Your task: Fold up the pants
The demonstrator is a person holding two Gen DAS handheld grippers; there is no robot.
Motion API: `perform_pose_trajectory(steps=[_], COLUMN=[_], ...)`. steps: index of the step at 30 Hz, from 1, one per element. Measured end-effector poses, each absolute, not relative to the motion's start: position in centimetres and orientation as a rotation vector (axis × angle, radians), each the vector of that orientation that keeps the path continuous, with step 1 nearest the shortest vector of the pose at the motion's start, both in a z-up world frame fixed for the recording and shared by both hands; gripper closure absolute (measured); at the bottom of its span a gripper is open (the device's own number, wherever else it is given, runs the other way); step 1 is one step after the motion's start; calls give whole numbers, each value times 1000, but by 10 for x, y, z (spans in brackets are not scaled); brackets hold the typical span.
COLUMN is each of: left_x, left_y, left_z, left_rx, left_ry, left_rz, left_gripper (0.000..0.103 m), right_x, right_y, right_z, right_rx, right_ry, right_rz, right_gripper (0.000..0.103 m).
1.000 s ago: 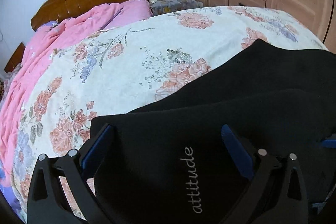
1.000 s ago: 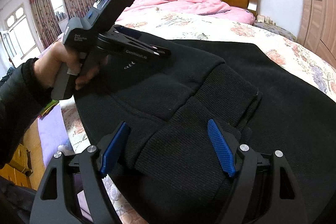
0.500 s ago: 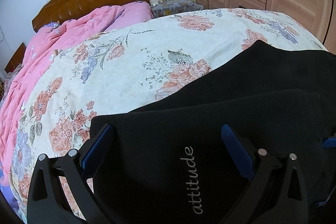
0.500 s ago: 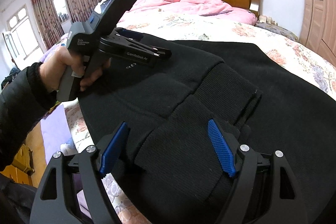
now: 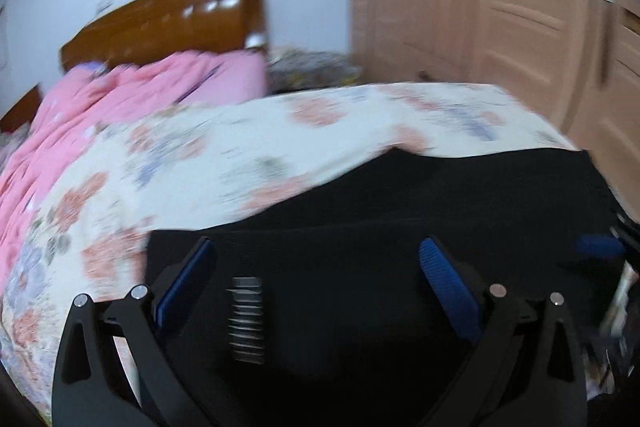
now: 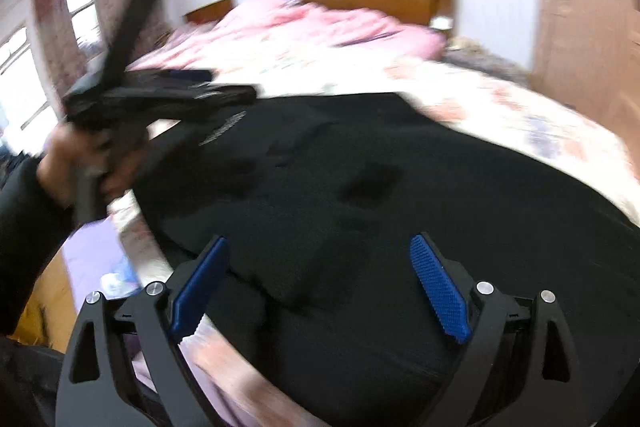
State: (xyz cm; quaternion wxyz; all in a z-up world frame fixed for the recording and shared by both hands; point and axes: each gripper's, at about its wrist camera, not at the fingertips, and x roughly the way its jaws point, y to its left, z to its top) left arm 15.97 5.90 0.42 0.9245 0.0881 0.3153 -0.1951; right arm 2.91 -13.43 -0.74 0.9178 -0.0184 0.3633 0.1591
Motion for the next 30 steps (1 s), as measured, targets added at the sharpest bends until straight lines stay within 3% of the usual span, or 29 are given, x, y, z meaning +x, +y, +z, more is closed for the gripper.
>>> perform_pose_trajectory(steps=[6,11,15,19,25,30], left_x=[147,153,124,104,99,125], left_y=[-28,-41,-60,-100,-148,-119], left_z=[-42,-43,-16,-9,-50,-67], left_rx=[348,419,497,495,584,346], left_ry=[774,847,727,695,762,874], left_rz=[-527,-451,-472,-624,-700,-764], left_gripper=[2,1,2,2,1,1], right_x=[27,-7,-69,-97,-94,-72], right_y=[-199,-227,-292,-331,-335,-341], right_z=[-41,-18,15,-1,-36,-50], right_rx=[-43,44,299,430,554,677], right_ry=[917,823,624,652,727,767], right_rz=[138,160,175,121,176,195], right_gripper=[14,14,14,13,13,13])
